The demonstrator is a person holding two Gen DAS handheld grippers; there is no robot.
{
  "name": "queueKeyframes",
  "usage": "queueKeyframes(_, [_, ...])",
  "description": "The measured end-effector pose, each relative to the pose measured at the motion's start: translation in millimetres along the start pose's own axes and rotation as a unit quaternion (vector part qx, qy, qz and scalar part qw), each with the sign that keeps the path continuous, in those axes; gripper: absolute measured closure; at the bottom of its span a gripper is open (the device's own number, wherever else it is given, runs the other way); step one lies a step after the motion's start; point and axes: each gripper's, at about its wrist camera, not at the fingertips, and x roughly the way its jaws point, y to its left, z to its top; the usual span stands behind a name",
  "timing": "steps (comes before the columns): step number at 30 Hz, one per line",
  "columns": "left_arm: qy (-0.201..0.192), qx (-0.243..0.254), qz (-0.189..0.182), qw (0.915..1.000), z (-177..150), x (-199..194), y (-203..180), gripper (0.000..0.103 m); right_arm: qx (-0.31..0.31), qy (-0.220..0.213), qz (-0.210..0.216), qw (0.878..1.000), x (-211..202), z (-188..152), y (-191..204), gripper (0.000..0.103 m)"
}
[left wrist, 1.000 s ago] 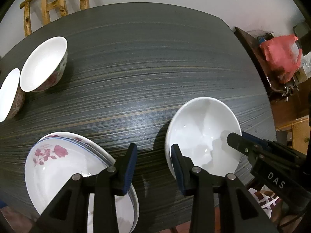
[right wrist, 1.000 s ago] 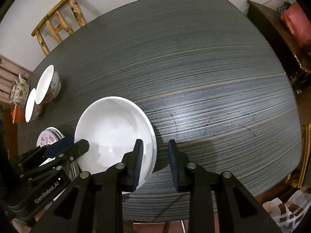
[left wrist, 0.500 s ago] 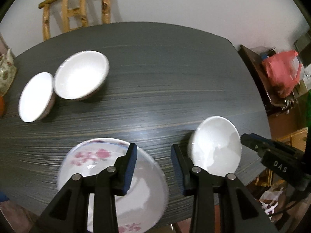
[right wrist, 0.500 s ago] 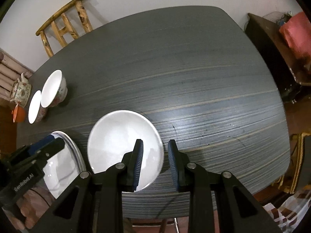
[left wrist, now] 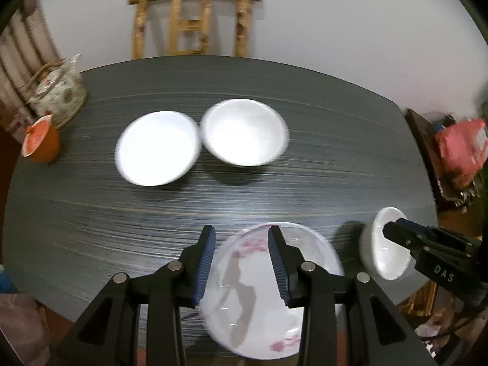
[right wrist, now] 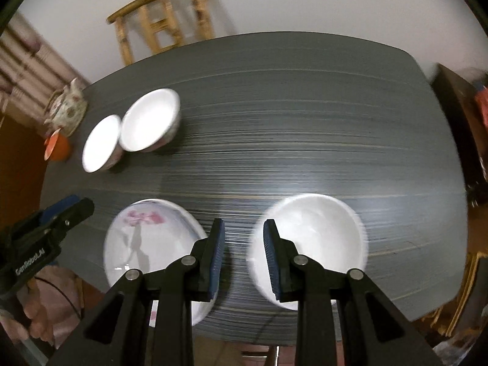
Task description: Organize plates and bowls
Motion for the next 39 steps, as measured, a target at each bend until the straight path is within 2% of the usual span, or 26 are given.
queueKeyframes(11, [-0.004, -0.053, 0.019, 0.9984, 7.6, -4.7, 80.7, 0.067, -0.058, 0.017, 0.027, 0.998, 19.7, 12.2, 85.2, 0.078])
queueKeyframes(20, [-0.007, -0.089, 0.033, 0.9955, 25.1, 0.7, 134.5, 0.067, -0.07, 0.031, 0.049, 0.996, 38.3, 31.3, 125.3, 0.078])
queueKeyframes(32, [0.002, -0.117, 0.013, 0.993, 68.6, 43.4, 171.1, 0.067, -0.041, 0.058, 0.084, 0.994, 84.6, 70.0, 172.5, 0.078])
queueKeyframes(39, [0.015, -0.118, 0.003, 0.9929, 79.4, 71.3, 181.8, 0.067, -0.027, 0.072, 0.071, 0.994, 112.4, 83.4, 188.3, 0.078])
